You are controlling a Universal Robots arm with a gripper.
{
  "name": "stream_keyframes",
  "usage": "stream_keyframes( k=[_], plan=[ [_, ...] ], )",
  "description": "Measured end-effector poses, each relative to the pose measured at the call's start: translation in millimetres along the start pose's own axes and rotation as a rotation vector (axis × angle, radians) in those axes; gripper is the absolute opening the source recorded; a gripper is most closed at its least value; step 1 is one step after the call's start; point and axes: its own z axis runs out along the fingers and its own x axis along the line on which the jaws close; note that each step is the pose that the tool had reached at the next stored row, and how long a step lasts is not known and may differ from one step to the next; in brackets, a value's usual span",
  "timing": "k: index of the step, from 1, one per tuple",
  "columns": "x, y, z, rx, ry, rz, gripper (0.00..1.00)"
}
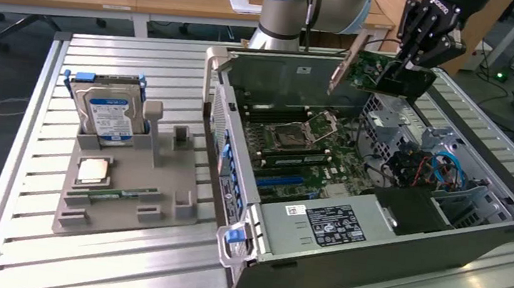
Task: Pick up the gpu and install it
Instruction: 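Insert the gpu into the slot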
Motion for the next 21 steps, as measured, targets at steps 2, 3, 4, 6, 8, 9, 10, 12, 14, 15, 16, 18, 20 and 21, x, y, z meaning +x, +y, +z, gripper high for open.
stream_keyframes(
  k=[2, 3, 4, 6, 8, 9, 10, 12, 14, 15, 16, 18, 20, 21],
  plan=[
    [0.0, 0.0, 0.1, -0.0003, 0.0016, -0.017, 0.26],
    [0.0, 0.0, 0.1, -0.0005, 0.0029, -0.03, 0.26],
    [0.0, 0.0, 0.0, -0.0007, 0.0044, -0.044, 0.26],
    [0.0, 0.0, 0.1, -0.0011, 0.0076, -0.076, 0.26],
    [0.0, 0.0, 0.1, -0.0016, 0.0107, -0.107, 0.26],
    [0.0, 0.0, 0.2, -0.0018, 0.0121, -0.121, 0.26],
    [0.0, 0.0, 0.1, -0.002, 0.0132, -0.131, 0.26],
    [0.0, 0.0, 0.1, -0.002, 0.0137, -0.135, 0.26],
    [-0.1, 0.1, 0.2, -0.0019, 0.0138, -0.137, 0.26],
    [-0.2, 0.5, 0.5, -0.0007, 0.0138, -0.139, 0.26],
    [-0.3, 1.1, 0.8, 0.002, 0.014, -0.141, 0.26],
    [-0.2, 2.1, 1.6, 0.0089, 0.0138, -0.144, 0.26],
    [-0.1, 2.9, 2.1, 0.0157, 0.0138, -0.149, 0.26],
    [-0.1, 3.3, 2.2, 0.0187, 0.014, -0.151, 0.26]
  ],
)
